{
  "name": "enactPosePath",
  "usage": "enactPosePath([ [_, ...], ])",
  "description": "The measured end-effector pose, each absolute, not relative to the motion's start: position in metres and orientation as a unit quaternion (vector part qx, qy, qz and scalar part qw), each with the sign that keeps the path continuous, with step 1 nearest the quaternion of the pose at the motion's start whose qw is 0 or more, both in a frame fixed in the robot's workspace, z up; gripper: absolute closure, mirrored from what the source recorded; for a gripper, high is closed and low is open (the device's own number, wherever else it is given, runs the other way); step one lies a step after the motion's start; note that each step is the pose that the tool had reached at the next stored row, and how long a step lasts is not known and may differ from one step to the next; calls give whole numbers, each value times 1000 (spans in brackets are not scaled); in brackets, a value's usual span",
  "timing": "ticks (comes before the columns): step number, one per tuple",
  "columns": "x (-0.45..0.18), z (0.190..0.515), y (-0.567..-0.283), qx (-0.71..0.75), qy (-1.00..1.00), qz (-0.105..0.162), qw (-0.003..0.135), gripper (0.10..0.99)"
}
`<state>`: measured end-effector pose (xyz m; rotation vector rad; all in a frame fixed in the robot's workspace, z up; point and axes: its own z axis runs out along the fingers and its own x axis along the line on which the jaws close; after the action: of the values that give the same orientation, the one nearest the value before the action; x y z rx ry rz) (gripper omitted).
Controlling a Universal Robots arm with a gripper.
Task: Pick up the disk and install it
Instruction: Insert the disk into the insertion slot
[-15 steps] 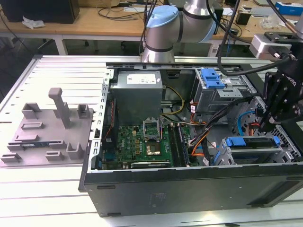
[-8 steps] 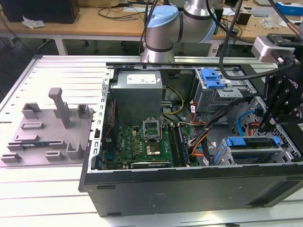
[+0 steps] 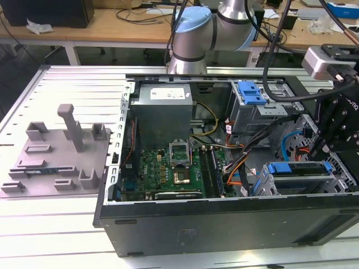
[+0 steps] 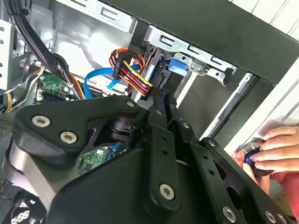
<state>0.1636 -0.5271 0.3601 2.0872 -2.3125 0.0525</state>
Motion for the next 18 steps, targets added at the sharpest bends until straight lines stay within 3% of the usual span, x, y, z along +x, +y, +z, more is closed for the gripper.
enactPosePath([
  [18, 164, 358, -525, 673, -739, 17, 13, 922],
])
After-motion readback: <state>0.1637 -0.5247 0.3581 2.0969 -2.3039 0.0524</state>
